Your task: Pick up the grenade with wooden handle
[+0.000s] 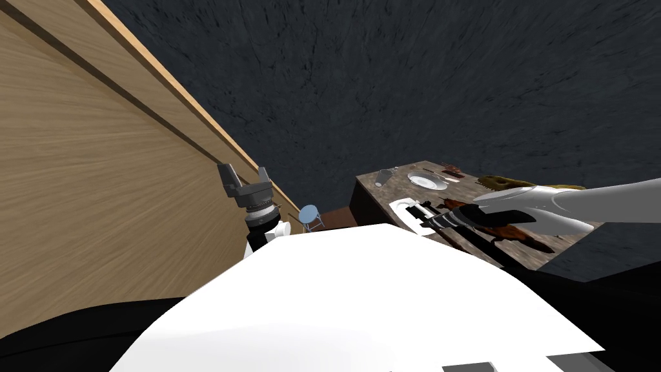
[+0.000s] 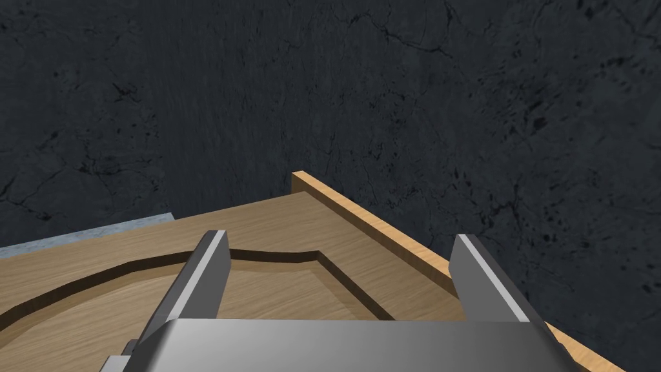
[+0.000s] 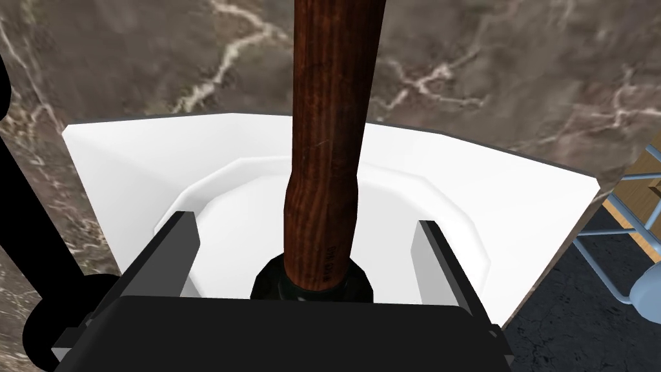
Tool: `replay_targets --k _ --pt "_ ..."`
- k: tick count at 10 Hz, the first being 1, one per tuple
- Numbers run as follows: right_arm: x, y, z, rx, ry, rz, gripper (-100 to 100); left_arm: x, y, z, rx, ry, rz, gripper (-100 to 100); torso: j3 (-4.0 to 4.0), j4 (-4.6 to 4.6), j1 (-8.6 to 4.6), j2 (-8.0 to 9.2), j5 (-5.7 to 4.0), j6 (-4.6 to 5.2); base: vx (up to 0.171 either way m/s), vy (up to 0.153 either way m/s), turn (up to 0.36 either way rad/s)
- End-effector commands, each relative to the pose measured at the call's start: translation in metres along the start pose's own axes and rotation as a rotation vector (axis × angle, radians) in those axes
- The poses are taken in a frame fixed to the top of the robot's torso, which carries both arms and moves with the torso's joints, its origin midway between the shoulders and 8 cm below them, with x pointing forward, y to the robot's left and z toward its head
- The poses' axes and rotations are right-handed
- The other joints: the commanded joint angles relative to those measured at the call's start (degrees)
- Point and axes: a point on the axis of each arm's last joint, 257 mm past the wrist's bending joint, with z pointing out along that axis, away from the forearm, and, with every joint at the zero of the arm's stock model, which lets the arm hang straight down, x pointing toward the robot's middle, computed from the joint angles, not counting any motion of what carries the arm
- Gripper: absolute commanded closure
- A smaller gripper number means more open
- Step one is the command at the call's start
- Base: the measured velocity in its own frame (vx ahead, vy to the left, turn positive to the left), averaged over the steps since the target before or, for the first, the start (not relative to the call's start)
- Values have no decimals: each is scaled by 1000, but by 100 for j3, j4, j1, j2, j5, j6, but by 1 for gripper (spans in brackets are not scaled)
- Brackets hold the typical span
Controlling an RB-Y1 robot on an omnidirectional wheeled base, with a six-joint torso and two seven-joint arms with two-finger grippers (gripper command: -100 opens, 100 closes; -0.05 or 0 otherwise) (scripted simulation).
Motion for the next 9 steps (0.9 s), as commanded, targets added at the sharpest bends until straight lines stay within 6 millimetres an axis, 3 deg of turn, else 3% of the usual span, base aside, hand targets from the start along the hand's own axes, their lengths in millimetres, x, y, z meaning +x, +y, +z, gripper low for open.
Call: replay_targets --k 1,2,6,7,8,9 --pt "0 0 0 0 0 0 -100 0 0 0 0 0 0 0 0 0 0 0 0 0 2 -17 2" --pt "0 0 0 2 -1 0 100 0 0 0 0 0 0 0 1 0 8 1 2 0 0 0 0" --pt "0 1 1 -1 0 0 100 0 0 0 0 0 0 0 1 1 11 1 8 0 0 0 0" --pt "0 1 1 -1 0 -1 0 0 0 0 0 0 0 0 1 2 11 1 8 0 0 0 0" --pt "2 -8 -6 3 -1 0 100 0 0 0 0 0 0 0 1 2 12 1 8 0 -5 29 12" --pt "2 -11 -9 3 -2 1 100 0 0 0 0 0 0 0 3 3 21 3 13 1 -11 47 10"
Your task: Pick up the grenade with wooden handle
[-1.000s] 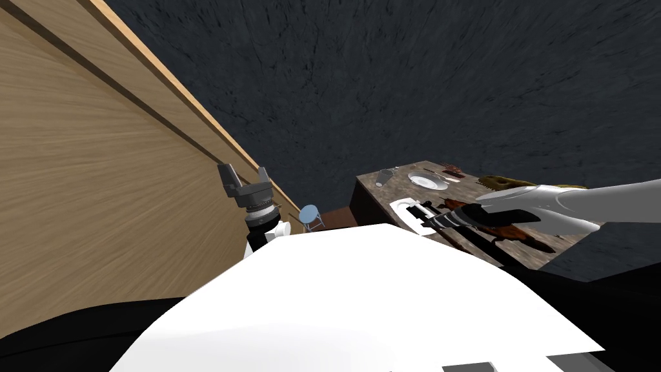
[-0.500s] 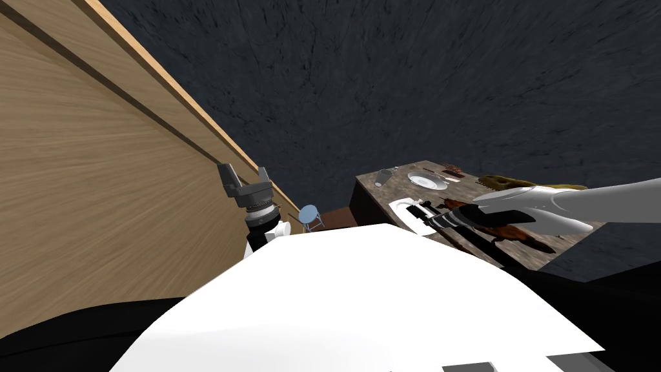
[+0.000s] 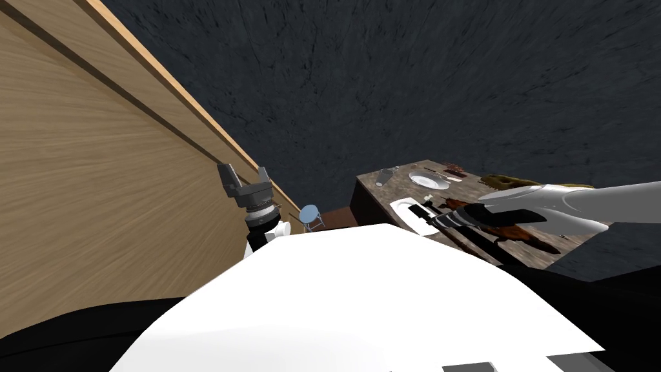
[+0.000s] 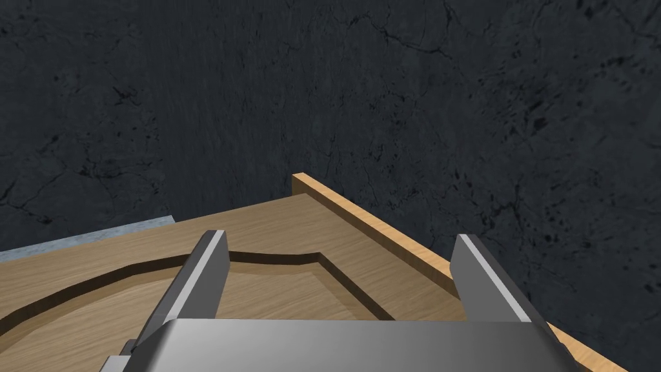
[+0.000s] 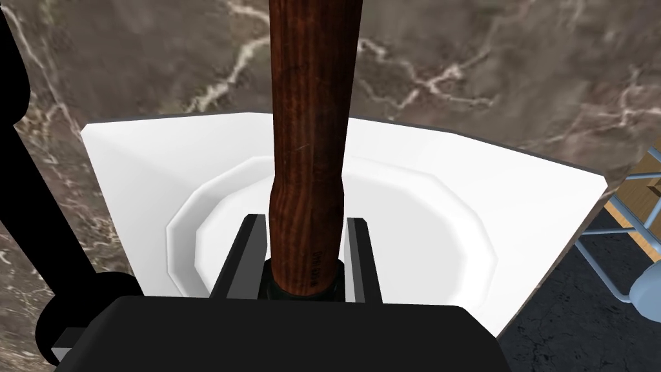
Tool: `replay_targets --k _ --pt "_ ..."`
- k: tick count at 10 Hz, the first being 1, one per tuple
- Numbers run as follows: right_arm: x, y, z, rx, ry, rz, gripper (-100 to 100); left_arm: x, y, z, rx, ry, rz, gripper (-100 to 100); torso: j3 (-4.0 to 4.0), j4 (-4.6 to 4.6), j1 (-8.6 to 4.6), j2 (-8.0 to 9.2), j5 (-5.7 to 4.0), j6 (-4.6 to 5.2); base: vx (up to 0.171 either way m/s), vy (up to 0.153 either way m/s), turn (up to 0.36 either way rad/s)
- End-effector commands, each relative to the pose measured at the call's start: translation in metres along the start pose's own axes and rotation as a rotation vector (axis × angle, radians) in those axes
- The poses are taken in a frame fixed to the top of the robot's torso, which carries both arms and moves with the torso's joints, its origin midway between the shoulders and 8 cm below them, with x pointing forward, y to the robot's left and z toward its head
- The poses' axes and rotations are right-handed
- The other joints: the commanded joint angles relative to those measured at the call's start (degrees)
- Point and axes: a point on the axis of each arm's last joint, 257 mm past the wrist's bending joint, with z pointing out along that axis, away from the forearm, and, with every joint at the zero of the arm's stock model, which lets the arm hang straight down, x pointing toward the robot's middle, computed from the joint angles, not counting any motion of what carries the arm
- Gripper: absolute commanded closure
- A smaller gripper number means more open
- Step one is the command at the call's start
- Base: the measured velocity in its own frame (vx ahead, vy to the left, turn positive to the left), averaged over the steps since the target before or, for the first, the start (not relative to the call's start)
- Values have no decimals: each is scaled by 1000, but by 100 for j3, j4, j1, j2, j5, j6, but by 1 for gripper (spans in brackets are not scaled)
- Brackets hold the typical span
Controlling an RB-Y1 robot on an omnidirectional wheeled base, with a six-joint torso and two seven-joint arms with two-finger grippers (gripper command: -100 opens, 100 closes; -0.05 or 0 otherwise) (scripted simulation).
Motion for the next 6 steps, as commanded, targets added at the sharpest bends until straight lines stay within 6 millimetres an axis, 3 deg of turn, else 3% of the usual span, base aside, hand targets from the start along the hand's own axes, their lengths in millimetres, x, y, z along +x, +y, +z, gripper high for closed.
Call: replay_targets --k 1,5,6 --pt "2 -8 -6 -1 0 1 100 0 0 0 0 0 0 0 0 0 0 0 0 0 -8 58 7" --pt "6 -18 -15 1 0 4 100 0 0 0 0 0 0 0 0 1 10 0 6 0 -2 44 5" --pt "6 -18 -16 -1 0 4 0 0 0 0 0 0 0 0 0 1 2 -1 3 -1 0 0 0"
